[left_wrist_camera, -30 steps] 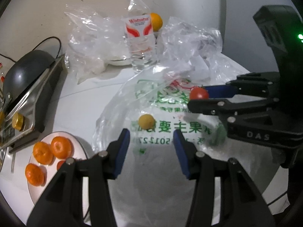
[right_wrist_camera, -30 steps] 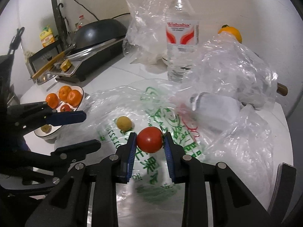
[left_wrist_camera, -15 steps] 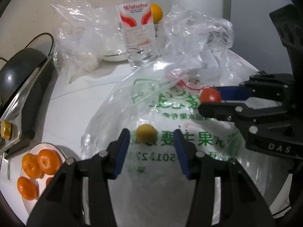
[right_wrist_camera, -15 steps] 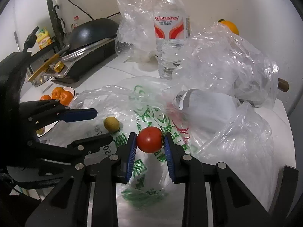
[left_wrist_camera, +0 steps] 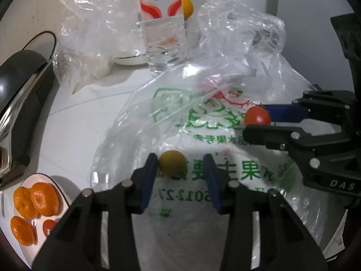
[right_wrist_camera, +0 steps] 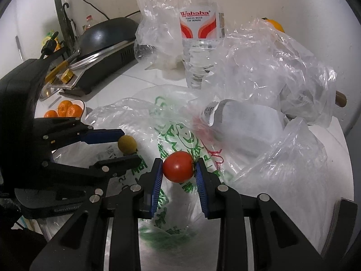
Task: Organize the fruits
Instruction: 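Grasp a red cherry tomato with the right gripper while the left grasps a yellow fruit, then carry both held fruits from the bag over the white plate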
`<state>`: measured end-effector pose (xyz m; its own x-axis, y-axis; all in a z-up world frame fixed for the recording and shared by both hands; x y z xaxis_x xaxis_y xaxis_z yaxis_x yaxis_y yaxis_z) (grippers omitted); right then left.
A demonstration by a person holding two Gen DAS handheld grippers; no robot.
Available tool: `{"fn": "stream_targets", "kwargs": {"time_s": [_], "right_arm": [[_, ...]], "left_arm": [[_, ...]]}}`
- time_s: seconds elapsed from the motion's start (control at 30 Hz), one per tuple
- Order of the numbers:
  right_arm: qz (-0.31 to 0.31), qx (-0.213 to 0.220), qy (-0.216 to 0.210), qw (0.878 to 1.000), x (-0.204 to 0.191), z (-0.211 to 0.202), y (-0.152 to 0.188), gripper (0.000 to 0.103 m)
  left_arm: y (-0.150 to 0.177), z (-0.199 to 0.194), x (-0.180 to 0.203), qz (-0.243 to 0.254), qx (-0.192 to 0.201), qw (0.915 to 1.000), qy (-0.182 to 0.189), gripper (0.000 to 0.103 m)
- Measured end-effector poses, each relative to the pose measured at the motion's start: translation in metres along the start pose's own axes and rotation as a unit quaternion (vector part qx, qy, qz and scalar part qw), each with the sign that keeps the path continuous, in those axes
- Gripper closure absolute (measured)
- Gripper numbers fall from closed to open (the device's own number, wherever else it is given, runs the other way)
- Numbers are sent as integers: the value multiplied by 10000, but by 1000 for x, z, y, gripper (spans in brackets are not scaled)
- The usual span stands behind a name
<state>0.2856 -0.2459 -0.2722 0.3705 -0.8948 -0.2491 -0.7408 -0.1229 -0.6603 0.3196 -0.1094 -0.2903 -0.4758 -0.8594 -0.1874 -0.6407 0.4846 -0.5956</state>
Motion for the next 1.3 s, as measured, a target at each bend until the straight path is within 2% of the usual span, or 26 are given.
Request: {"fn": "stream_targets", "kwargs": {"time_s": [0.1,0.23,0.63,1.3], "right_arm": [[8,6,18,10000,-1,1,-1,72],[21,-4,40,10000,-1,2,0,72],[-23,30,96,9999,-6,-5,-1,72],[-207,290,148,9993,-35,-49,10,72]], "left_arm": [[1,4,-2,-34,-16,10000,64,71],[1,4,-2,-25,72,9999,83,75],[0,-9,5,74,214,9996,146,75],[12,-78,26,196,633,9977,117,75]]}}
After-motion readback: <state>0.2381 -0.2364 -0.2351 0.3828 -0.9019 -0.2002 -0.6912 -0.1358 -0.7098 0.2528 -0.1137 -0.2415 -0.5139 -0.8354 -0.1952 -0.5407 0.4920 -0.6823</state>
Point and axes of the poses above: each gripper's, at about its wrist camera, not at the fingertips, and z roughly the way its jaws point, x to its right, y to its underside, the point moved 3 cm from there along z, roughly the way its jaws point, and after that the axes turned 13 degrees about z, right-handed, at the moved point
